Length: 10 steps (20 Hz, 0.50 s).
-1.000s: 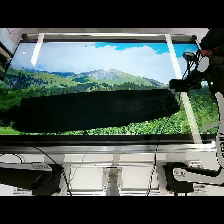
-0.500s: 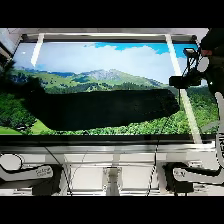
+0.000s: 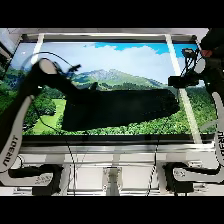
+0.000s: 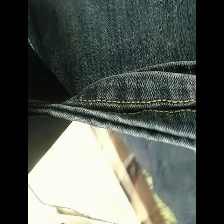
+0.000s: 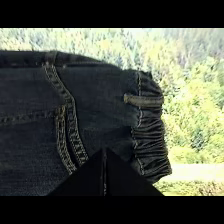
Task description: Fold the clothes and pants, and hang the long-sleeved shirts on hangers.
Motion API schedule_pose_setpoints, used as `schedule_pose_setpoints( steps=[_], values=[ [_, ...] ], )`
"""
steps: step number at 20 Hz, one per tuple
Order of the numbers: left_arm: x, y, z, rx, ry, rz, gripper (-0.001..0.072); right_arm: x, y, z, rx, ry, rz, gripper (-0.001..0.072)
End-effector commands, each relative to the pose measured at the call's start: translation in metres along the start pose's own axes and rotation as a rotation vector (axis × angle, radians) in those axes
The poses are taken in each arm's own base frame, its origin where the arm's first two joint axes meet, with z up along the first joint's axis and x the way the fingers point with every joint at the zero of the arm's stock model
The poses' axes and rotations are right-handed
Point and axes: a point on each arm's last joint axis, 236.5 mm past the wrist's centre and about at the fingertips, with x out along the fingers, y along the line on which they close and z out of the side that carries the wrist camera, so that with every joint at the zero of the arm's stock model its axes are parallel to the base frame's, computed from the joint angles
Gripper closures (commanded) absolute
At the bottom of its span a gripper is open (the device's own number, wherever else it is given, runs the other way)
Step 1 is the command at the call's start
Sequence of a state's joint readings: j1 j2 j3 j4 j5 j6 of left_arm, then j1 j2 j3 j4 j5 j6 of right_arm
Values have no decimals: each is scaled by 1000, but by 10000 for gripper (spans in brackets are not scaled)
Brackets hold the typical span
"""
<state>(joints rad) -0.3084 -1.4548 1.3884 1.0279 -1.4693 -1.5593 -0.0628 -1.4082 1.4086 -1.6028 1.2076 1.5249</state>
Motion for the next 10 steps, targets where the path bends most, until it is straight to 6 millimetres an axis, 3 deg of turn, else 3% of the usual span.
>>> schedule_pose_setpoints(
  steps=[1,4,5,7,10],
  values=[
    [50,-47,6,48,-4,-25,650,13,6,-13,5,41,21,680],
    [76,-80,14,16,-10,-138,627,27,11,-34,10,99,38,679],
    [79,-87,17,-4,-9,-177,564,31,12,-41,10,118,41,679],
    [79,-95,26,-30,-39,-224,159,36,18,-51,-18,147,68,679],
    [73,-97,44,-28,-111,-255,135,36,34,-57,-31,161,138,678]
  ],
)
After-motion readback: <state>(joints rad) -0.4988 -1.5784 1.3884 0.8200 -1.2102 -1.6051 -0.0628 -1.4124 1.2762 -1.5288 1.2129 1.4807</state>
